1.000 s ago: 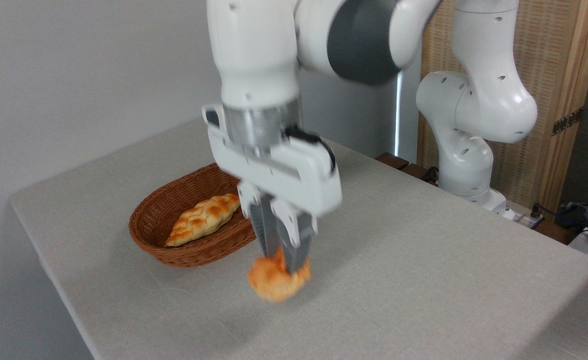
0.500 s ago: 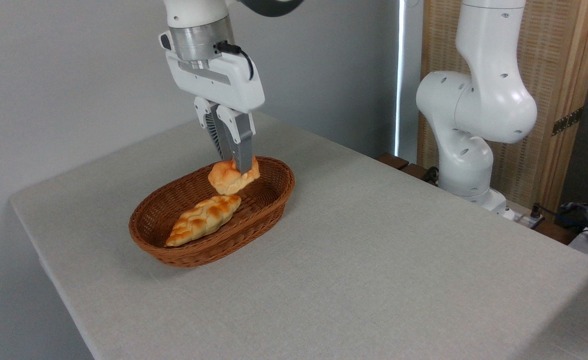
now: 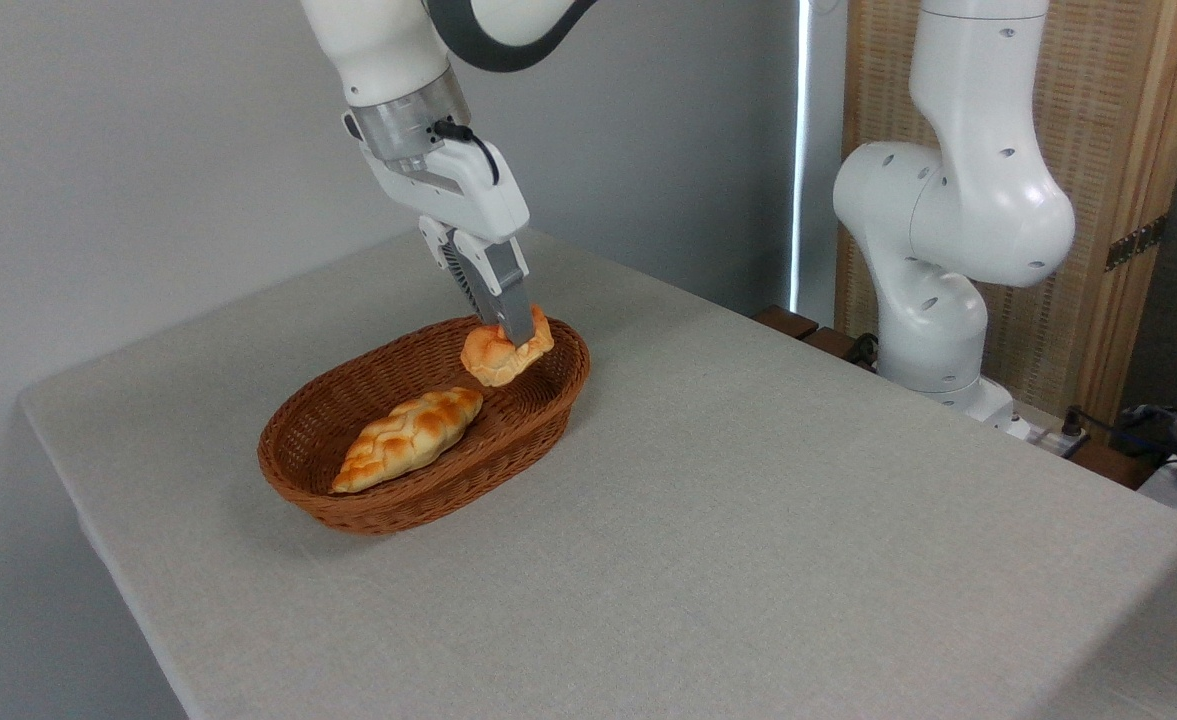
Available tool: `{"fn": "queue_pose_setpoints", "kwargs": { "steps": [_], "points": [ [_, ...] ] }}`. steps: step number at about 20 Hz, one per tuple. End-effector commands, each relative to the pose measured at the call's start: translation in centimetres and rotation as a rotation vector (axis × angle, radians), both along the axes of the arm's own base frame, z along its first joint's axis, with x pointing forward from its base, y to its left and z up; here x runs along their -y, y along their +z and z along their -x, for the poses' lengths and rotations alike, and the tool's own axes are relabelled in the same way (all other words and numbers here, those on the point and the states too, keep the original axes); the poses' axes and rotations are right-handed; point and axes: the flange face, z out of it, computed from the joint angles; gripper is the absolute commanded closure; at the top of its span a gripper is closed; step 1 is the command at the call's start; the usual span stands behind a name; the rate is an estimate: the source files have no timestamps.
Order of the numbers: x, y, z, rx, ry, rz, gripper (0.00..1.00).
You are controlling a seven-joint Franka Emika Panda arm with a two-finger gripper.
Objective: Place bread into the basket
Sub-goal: 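Lower the roll into the basket beside the braided loaf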
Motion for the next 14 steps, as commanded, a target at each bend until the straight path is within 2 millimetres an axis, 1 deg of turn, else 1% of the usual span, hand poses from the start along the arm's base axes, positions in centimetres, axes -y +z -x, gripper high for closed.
{"fn": "queue_pose_setpoints", "kwargs": {
  "steps": [1,2,4,7,8,13,14],
  "points": [
    [1.8,-1.2,0.4,-0.034,-0.012,0.009,0.67],
    [2.5,-1.7,0.3,-0.035,-0.022,0.013,0.67],
    [3.3,-2.2,0.1,-0.030,0.012,0.034,0.67],
    [3.4,-2.8,0.1,-0.031,0.023,0.034,0.61],
    [3.5,-3.1,0.3,-0.035,0.022,0.033,0.58],
    [3.5,-3.7,0.6,-0.051,0.016,0.019,0.33],
    [3.4,-3.8,0.7,-0.055,0.013,0.014,0.32]
  ]
}}
